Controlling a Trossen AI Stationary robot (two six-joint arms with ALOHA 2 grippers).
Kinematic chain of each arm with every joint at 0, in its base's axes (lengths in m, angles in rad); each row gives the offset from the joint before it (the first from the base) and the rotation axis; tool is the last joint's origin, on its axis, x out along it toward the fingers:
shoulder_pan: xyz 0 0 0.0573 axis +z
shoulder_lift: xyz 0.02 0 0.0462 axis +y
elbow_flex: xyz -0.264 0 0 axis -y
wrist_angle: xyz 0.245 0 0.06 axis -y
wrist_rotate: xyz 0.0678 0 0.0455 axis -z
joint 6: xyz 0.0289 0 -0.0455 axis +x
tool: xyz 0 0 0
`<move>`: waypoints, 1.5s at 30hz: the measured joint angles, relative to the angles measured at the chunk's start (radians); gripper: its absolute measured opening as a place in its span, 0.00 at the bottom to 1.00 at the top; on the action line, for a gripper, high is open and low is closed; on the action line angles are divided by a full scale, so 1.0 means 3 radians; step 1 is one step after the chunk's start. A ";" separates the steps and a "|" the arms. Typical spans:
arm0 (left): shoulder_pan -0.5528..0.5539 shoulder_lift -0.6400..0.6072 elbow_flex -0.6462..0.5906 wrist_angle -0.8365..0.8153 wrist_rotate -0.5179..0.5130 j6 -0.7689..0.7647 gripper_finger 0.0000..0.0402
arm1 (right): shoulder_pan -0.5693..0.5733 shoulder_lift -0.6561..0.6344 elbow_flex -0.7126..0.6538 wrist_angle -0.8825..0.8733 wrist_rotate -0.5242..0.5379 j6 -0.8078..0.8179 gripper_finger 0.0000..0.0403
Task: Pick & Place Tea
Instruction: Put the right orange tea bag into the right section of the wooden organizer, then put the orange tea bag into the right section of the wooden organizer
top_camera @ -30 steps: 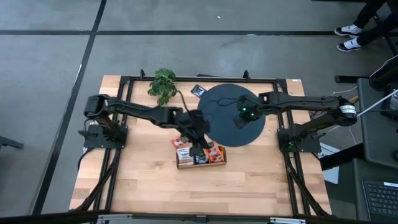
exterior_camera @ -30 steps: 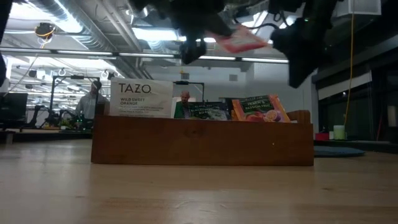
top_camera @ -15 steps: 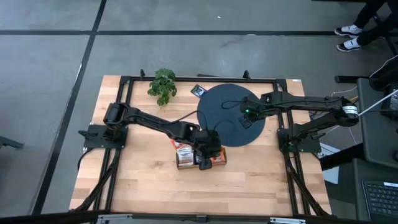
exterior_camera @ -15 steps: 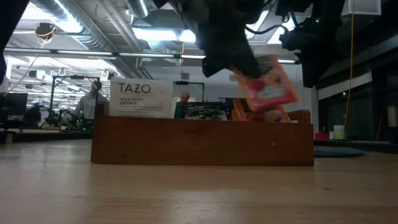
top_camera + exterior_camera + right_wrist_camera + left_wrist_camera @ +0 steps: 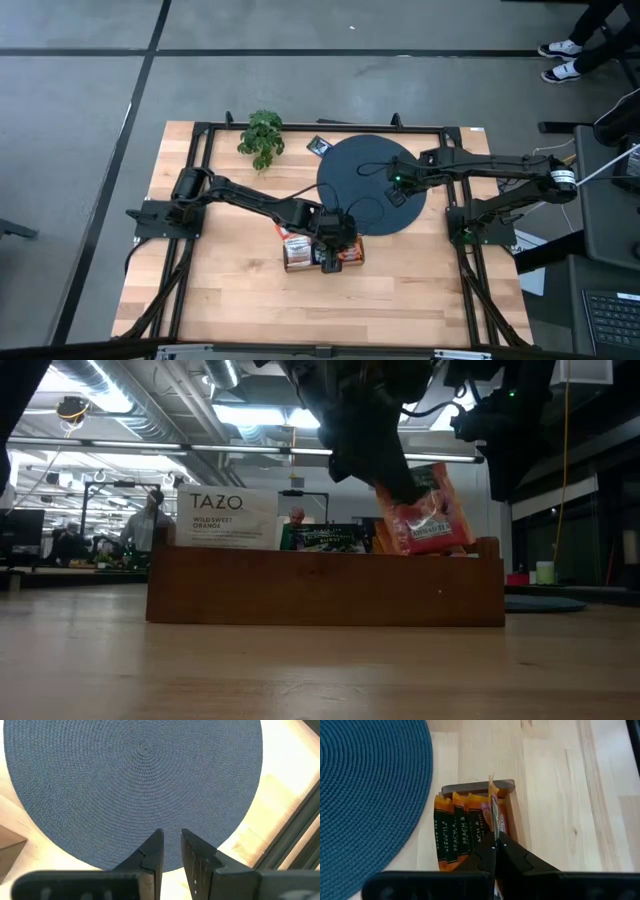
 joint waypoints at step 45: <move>0.0107 -0.0195 -0.0003 -0.0027 -0.0173 -0.0279 0.28 | 0.0001 0.0001 0.0003 0.0041 0.0024 -0.0073 0.17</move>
